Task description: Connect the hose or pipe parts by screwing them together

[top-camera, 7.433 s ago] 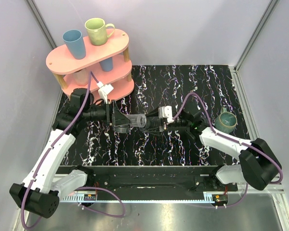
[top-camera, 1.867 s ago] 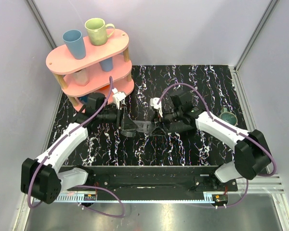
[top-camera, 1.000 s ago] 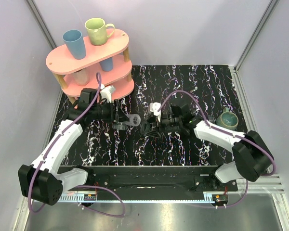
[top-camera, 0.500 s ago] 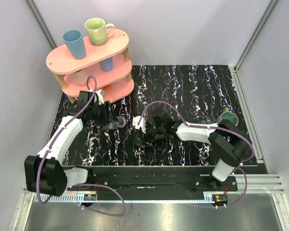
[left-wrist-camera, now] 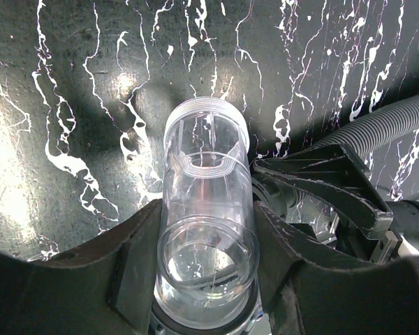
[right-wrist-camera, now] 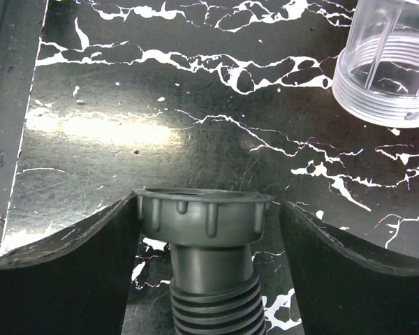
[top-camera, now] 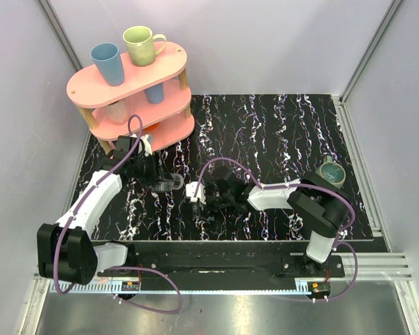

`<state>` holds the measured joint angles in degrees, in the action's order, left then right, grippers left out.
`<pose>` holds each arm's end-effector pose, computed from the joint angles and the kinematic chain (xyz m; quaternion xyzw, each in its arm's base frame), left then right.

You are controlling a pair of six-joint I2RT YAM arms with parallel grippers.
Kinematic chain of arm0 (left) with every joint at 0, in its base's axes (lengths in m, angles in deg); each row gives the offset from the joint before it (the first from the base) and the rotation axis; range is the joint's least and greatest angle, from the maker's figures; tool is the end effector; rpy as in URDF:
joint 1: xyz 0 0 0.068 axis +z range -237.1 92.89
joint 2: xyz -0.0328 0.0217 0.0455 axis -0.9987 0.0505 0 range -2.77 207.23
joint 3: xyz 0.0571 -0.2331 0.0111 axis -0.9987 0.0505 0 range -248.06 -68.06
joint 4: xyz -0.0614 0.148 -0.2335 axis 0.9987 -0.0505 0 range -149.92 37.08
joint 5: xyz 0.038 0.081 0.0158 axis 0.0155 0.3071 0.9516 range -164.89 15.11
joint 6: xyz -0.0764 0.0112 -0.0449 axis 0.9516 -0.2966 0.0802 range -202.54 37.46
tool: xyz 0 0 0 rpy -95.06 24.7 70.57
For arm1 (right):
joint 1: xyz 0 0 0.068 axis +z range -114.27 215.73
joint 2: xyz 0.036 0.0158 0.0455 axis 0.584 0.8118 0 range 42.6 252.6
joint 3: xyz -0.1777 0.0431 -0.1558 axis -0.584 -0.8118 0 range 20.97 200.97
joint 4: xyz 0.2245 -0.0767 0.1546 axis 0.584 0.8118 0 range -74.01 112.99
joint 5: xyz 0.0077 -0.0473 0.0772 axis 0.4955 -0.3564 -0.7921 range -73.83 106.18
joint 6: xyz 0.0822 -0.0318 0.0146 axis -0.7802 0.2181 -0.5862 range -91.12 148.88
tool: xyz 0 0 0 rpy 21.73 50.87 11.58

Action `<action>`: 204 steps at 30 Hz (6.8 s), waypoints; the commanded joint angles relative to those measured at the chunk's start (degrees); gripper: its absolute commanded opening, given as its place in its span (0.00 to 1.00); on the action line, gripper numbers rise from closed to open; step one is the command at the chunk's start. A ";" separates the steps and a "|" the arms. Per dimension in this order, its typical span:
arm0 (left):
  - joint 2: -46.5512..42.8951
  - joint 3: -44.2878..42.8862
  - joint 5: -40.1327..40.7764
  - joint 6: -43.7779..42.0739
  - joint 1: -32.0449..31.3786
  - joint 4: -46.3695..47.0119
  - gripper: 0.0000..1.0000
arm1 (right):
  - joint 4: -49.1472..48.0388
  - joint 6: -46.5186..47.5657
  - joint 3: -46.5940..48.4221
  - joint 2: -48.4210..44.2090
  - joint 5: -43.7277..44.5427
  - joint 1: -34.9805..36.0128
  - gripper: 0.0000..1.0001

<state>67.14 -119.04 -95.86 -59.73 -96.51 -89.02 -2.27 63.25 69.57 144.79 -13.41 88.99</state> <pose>0.2903 -0.0770 0.1780 -0.0551 0.9378 -0.2488 0.2357 0.2035 0.3383 0.0756 -0.6792 0.5386 0.2966 0.4007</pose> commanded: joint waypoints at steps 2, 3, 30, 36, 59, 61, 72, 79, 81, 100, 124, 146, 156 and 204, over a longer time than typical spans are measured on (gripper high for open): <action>-0.30 -0.26 -0.47 0.83 0.18 1.91 0.00 | -4.32 1.75 0.98 0.20 -2.14 0.27 0.94; -0.47 -0.61 -0.39 0.92 0.09 1.73 0.00 | -4.94 1.06 0.80 0.11 -2.49 0.27 0.94; -1.18 0.44 0.14 1.71 0.18 1.20 0.00 | -21.44 -10.45 -10.19 -5.78 -8.82 -5.53 1.00; -1.27 0.97 -1.97 1.54 0.09 2.00 0.00 | -27.52 -13.62 -10.81 -2.62 -9.44 -5.53 1.00; -0.39 0.27 -2.67 2.50 0.18 2.96 0.00 | -24.11 -12.14 -6.68 3.71 -10.76 -4.92 0.97; -0.39 0.36 -2.76 2.42 0.09 2.87 0.00 | -24.63 -12.22 -6.68 3.98 -10.76 -4.83 0.96; 0.05 0.44 -2.50 2.33 0.09 2.87 0.00 | -26.91 -13.63 -5.27 6.26 -11.11 -4.56 0.93; -0.39 1.06 -2.23 2.15 0.09 2.70 0.00 | -26.13 -13.54 -3.86 6.97 -11.28 -4.48 0.91; -0.65 1.15 -2.15 2.07 0.09 2.79 0.00 | -25.77 -13.37 -3.43 7.06 -11.20 -4.56 0.89; -8.65 -1.40 -11.43 -0.13 0.09 -2.84 0.00 | 2.60 6.30 3.96 -11.12 -12.60 -4.56 0.62; -16.74 -1.49 -28.50 0.48 -0.43 0.06 0.00 | 7.54 9.05 4.14 -21.77 -8.47 -4.56 0.56; -12.52 -9.84 -23.41 -4.35 -2.81 -7.41 0.00 | 8.15 5.71 2.38 -27.75 -12.60 -6.85 0.55; -11.02 -9.22 -29.83 -2.86 -4.39 -4.51 0.00 | 11.14 6.50 5.28 -25.11 -12.78 -6.85 0.55; -15.32 7.91 -44.24 -19.72 -15.63 26.52 0.00 | 17.12 1.75 9.49 -21.42 -33.34 -10.98 0.28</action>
<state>54.55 -111.63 -129.34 -73.74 -108.34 -75.45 23.82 66.59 73.16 122.54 -36.58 76.59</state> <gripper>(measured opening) 0.539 0.683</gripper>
